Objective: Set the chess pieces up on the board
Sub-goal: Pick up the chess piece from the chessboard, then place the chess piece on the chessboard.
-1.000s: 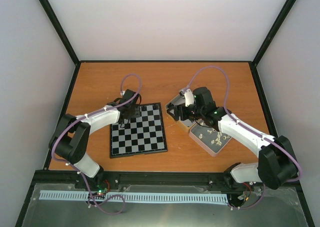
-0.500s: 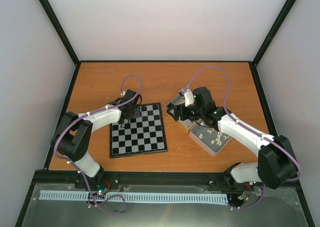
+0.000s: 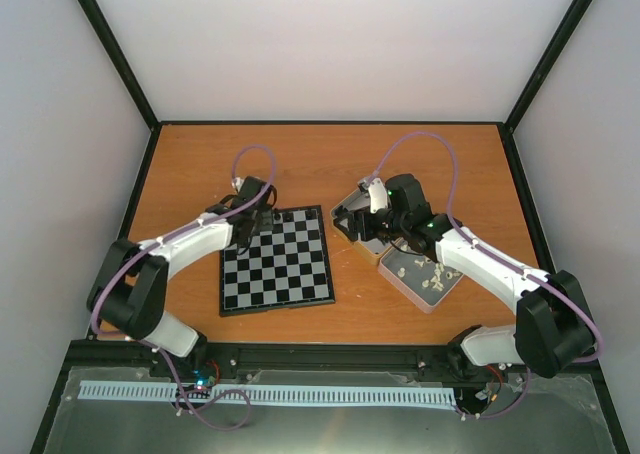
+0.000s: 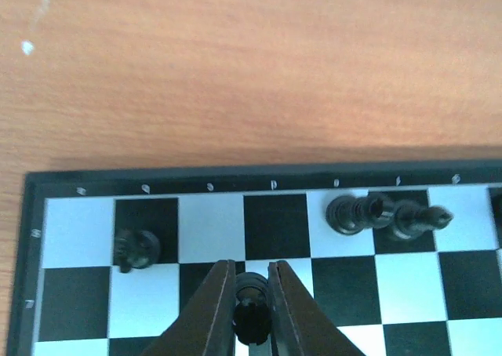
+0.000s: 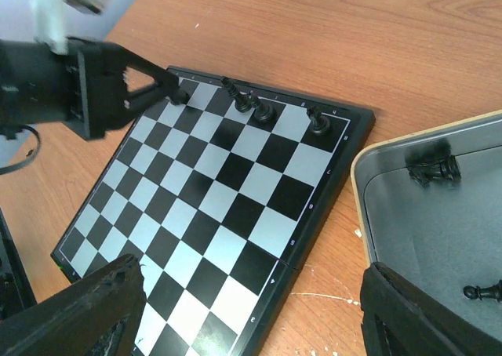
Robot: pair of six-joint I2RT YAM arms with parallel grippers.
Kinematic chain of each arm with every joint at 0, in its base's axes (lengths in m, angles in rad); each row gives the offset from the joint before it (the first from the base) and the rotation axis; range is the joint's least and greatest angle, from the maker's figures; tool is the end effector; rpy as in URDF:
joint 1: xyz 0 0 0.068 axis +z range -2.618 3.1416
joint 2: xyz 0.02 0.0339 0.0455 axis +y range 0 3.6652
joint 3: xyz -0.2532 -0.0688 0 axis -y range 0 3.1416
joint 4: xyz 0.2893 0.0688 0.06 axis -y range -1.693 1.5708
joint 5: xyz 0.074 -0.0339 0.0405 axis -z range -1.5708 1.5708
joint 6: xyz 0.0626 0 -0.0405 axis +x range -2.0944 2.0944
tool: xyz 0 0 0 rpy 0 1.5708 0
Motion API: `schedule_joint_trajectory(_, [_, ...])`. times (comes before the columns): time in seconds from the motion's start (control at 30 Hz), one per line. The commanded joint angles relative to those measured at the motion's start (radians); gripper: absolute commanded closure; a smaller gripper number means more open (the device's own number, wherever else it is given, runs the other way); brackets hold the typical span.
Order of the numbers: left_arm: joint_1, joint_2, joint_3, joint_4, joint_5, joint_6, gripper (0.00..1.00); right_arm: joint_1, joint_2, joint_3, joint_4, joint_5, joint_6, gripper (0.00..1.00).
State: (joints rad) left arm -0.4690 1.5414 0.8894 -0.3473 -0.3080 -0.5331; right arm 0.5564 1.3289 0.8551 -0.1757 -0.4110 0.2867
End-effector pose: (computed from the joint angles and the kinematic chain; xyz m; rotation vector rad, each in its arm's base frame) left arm 0.3219 -0.1418 0.1263 -0.1939 2.4931 -0.0124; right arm 0.2830 0.2054 0.2013 -0.5455 2.2493 0.9054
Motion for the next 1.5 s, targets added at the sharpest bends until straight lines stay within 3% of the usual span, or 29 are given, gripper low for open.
schedule_joint_trajectory(0.0, [0.054,-0.098,0.000,0.006,-0.030,0.013,0.94,0.004,0.002,0.003,0.019,-0.001,0.009,0.25])
schedule_joint_trajectory(0.27, [0.239,-0.209,-0.049,0.024,0.068,-0.039,0.94,0.004,0.013,0.020,0.007,-0.002,0.004,0.25])
schedule_joint_trajectory(0.4, [0.292,-0.178,-0.066,0.020,0.096,-0.043,0.93,0.004,0.022,0.023,0.009,-0.006,0.006,0.25])
schedule_joint_trajectory(0.87, [0.299,-0.013,-0.034,0.022,0.123,-0.057,0.93,0.004,0.023,0.019,0.009,0.010,0.000,0.25])
schedule_joint_trajectory(1.47, [0.299,0.051,-0.022,0.069,0.115,-0.040,0.89,0.004,0.015,0.016,-0.008,0.023,-0.014,0.25])
